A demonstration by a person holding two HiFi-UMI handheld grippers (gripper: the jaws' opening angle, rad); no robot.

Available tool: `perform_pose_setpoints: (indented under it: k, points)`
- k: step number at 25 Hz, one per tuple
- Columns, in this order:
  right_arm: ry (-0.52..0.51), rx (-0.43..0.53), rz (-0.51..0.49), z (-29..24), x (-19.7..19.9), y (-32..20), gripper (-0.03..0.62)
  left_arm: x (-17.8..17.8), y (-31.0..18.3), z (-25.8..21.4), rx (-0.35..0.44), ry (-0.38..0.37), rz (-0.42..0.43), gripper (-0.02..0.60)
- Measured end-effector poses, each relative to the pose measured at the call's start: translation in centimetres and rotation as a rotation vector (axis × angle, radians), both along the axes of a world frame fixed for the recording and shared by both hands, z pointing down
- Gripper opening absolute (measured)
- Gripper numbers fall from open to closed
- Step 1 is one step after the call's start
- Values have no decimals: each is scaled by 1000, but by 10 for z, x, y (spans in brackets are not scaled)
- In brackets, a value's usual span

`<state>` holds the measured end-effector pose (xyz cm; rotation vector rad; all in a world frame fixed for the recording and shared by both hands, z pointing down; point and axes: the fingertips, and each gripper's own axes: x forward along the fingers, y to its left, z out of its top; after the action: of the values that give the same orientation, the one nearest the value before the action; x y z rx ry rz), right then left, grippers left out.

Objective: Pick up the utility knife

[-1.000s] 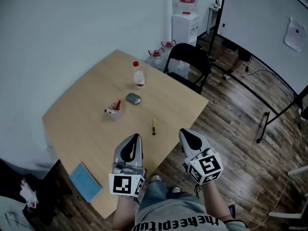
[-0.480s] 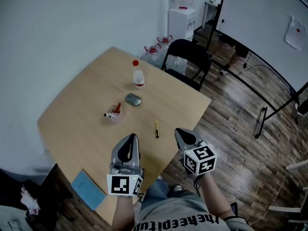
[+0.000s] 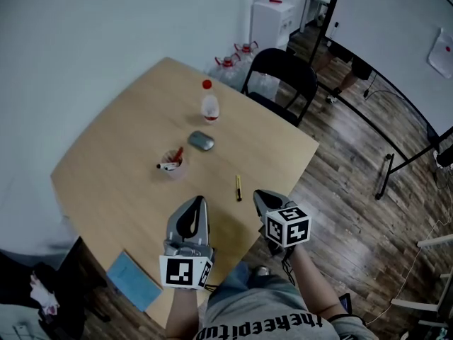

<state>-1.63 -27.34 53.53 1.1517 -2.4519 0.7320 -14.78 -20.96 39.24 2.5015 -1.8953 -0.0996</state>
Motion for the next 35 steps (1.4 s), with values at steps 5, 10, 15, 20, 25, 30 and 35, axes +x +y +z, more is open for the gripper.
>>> perform_pose_setpoints:
  k: [5, 10, 15, 20, 25, 30, 35]
  points:
    - [-10, -106, 4, 29, -14, -2, 42, -11, -5, 6, -15, 13, 1, 20]
    - [-8, -197, 9, 57, -24, -5, 80, -19, -11, 13, -32, 23, -1, 20]
    - [4, -256, 16, 78, -33, -6, 112, -28, -14, 20, -52, 32, -1, 20]
    - [27, -284, 24, 93, -39, -8, 130, -35, -19, 27, -65, 42, 1, 20]
    - [71, -293, 37, 105, -40, -14, 137, -40, -24, 33, -78, 52, 5, 20]
    - [131, -307, 43, 122, -41, -18, 160, -43, -26, 37, -90, 53, 8, 20]
    - [181, -303, 55, 133, -41, -22, 174, -45, -28, 42, -103, 56, 11, 20]
